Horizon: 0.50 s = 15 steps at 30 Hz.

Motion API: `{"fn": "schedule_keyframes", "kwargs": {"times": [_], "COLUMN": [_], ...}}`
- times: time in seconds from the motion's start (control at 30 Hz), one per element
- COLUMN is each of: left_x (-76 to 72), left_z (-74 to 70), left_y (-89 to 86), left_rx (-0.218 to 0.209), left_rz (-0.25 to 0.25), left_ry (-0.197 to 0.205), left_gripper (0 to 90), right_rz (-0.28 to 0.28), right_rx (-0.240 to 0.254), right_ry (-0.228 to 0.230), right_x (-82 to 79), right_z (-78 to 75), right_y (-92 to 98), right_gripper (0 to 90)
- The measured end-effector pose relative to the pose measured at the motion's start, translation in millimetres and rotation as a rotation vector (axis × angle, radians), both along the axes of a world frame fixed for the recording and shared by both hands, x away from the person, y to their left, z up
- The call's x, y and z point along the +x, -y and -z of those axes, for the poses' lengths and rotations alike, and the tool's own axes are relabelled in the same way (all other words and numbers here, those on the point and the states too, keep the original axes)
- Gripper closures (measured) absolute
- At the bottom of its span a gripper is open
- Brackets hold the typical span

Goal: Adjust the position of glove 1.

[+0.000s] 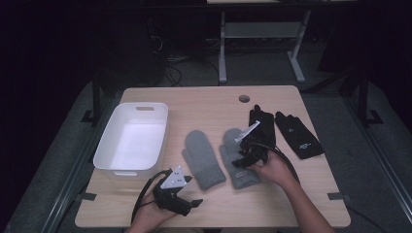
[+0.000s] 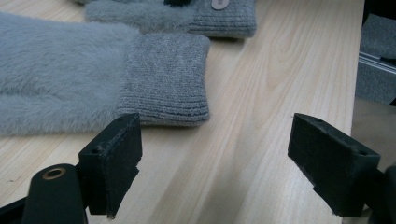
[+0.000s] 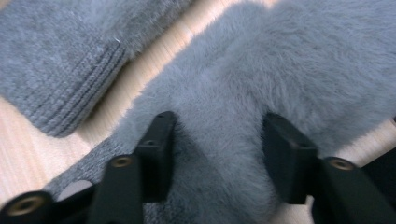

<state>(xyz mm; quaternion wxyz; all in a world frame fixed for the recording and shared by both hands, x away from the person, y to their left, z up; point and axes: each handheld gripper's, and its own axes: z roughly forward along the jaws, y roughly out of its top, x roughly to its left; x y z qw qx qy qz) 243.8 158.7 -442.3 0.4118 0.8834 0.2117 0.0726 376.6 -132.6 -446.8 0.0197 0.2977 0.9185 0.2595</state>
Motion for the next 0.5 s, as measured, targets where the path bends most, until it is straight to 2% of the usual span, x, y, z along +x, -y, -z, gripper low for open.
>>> {"fn": "schedule_keyframes", "kwargs": {"times": [0.17,0.27,0.43,0.5], "left_x": [-2.2,-3.6,-4.6,-4.9], "left_z": [-0.9,-1.3,-2.2,-2.6], "left_y": [-3.2,-5.7,-11.1,-12.7], "left_rx": [-0.006,-0.013,-0.016,-0.015], "left_rz": [-0.005,-0.01,-0.018,-0.022], "left_ry": [-0.002,-0.002,0.0,-0.001], "left_gripper": [17.4,17.4,17.4,17.4], "right_rz": [0.009,0.039,0.084,0.092], "right_rx": [-0.013,0.009,0.056,0.064], "right_ry": [0.002,-0.018,-0.017,0.0], "right_x": [-2.1,-3.6,-6.6,-8.5], "right_z": [0.2,-0.7,-2.9,-7.2], "right_y": [-2.5,-1.7,4.3,5.5], "right_gripper": [70.5,78.3,82.5,82.9]}}
